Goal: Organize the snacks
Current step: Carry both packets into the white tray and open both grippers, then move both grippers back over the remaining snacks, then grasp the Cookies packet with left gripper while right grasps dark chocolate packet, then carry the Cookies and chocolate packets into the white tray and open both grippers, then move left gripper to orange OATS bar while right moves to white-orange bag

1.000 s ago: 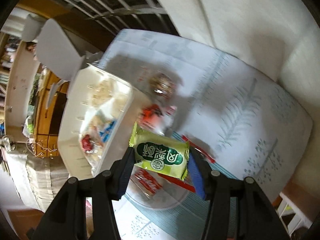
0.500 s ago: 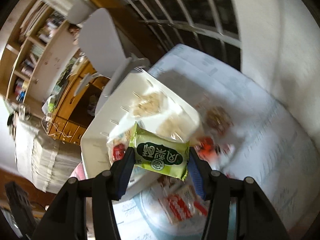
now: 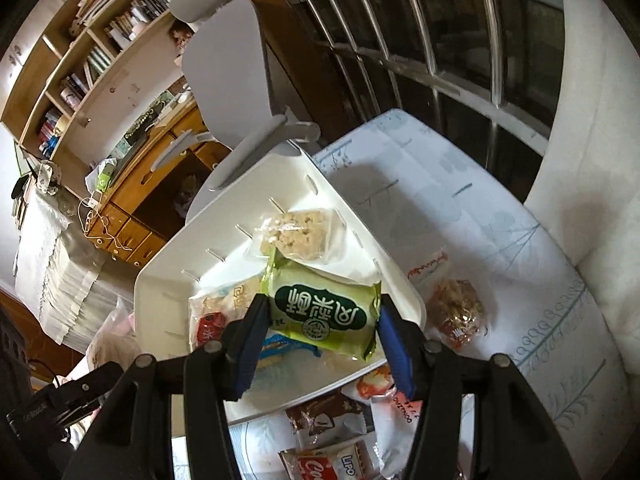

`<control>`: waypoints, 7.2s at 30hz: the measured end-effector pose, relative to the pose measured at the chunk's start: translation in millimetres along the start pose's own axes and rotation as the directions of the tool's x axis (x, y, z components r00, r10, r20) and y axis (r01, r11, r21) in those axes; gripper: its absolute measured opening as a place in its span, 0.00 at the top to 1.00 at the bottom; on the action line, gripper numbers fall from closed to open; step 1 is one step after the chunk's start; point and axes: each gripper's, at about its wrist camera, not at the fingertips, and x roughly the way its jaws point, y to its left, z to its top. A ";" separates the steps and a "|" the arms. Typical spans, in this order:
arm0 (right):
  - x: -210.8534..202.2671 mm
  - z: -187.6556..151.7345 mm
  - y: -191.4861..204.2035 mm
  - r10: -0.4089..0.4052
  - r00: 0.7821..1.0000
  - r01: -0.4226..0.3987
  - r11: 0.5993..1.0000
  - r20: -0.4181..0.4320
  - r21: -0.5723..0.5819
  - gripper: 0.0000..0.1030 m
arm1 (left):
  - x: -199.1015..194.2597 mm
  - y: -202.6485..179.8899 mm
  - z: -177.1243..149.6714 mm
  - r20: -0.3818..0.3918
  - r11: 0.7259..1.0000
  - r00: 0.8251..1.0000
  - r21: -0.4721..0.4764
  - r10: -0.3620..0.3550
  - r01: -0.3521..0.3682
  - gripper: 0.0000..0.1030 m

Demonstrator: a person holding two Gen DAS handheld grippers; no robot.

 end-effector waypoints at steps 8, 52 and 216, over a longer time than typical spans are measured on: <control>-17.3 -2.4 -7.2 0.001 1.000 -0.001 1.000 0.014 0.026 0.42 | -19.9 -9.1 -5.9 0.035 0.999 0.999 0.038 -0.004 0.003 0.10; -67.4 -158.7 -72.3 -0.096 0.994 0.070 0.917 -0.047 -0.393 0.27 | 15.7 -51.0 -150.2 -0.158 0.992 0.987 0.127 0.032 -0.011 0.10; 3.4 -53.0 -108.5 0.216 0.962 -0.207 0.976 -0.164 0.075 0.19 | 107.7 -132.5 -162.7 -0.211 0.496 0.972 0.858 0.105 0.133 0.23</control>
